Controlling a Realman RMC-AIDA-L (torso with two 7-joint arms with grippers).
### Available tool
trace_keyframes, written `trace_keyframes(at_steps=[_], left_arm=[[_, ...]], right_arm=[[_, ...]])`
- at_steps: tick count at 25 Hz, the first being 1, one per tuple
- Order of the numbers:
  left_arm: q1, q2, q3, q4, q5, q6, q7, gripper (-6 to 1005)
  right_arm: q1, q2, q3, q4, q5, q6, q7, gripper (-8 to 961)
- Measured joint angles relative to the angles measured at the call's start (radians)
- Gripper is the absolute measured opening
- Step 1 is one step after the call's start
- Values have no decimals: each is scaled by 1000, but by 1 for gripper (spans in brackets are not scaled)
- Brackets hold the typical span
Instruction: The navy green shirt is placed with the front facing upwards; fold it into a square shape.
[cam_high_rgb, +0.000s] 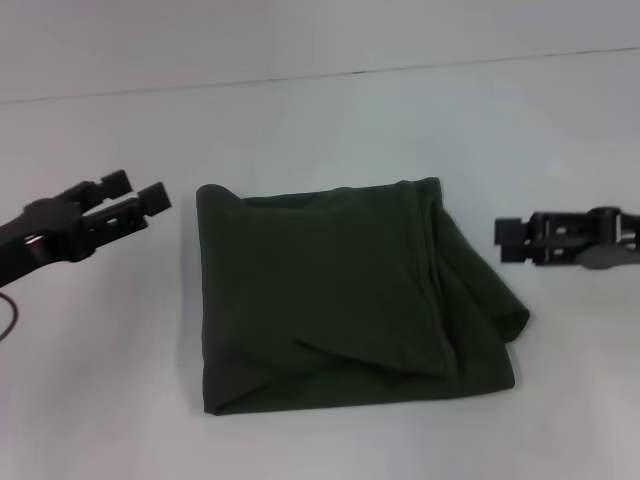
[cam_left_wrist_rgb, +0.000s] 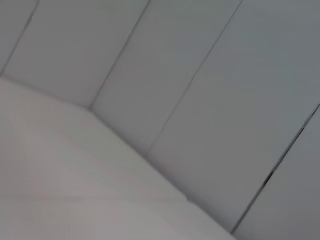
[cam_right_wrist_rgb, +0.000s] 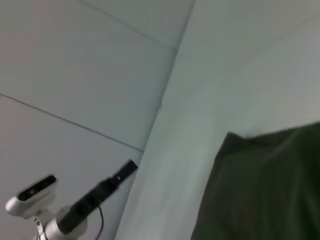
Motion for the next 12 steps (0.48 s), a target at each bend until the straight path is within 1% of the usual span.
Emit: trace_keyframes(at_steps=[3,7,12], left_arm=[[8,-4,-33,1,0,40,35,920],[8,-4,-40,2,0,50,37,920],[7,-13,-44,19,0,44,59,920]], right_arm=[[11,3,-1,29,-45,10,4,853],[25,7,-2,44,-113,22,20,853],[32,16,-4,48,-167,55,26,852]])
